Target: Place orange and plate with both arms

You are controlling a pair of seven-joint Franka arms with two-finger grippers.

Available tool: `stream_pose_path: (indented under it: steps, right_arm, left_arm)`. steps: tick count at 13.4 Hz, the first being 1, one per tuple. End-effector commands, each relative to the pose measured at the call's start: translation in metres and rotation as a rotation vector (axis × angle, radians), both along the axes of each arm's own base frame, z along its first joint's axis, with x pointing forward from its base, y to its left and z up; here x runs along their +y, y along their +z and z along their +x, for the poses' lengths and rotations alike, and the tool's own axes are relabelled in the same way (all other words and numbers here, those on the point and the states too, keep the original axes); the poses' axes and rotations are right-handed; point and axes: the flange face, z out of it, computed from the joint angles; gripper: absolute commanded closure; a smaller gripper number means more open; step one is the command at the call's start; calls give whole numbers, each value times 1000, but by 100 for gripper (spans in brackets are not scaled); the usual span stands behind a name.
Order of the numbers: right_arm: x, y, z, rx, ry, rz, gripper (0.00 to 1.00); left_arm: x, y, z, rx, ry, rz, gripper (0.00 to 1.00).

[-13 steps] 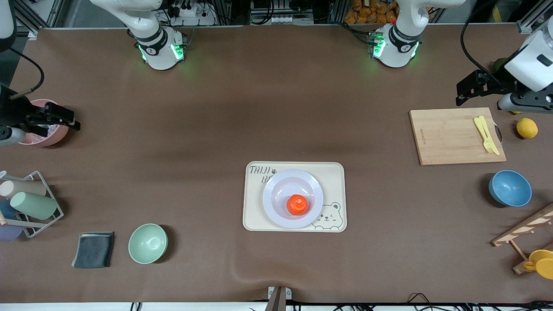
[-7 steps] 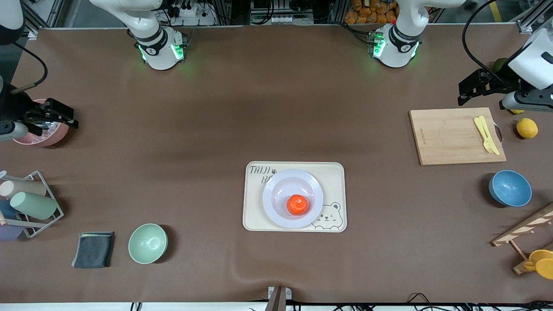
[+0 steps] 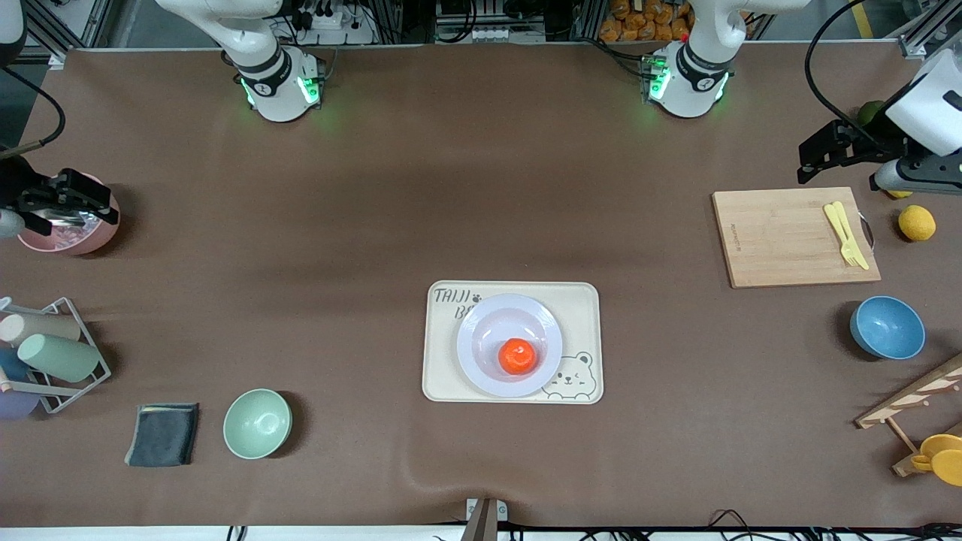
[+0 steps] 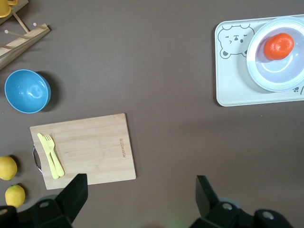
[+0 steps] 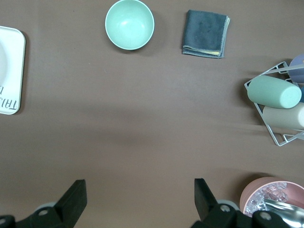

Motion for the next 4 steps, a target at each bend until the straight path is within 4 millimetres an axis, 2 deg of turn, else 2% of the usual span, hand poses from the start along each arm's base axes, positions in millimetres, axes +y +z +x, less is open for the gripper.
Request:
stream_pose_path:
  steps: [1, 4]
  right_arm:
    - [-2, 4, 2, 8, -15, -17, 0]
    - [-2, 5, 1, 7, -16, -18, 0]
  left_arm:
    - [1, 6, 1, -1, 8, -18, 0]
    - [0, 6, 1, -2, 13, -18, 0]
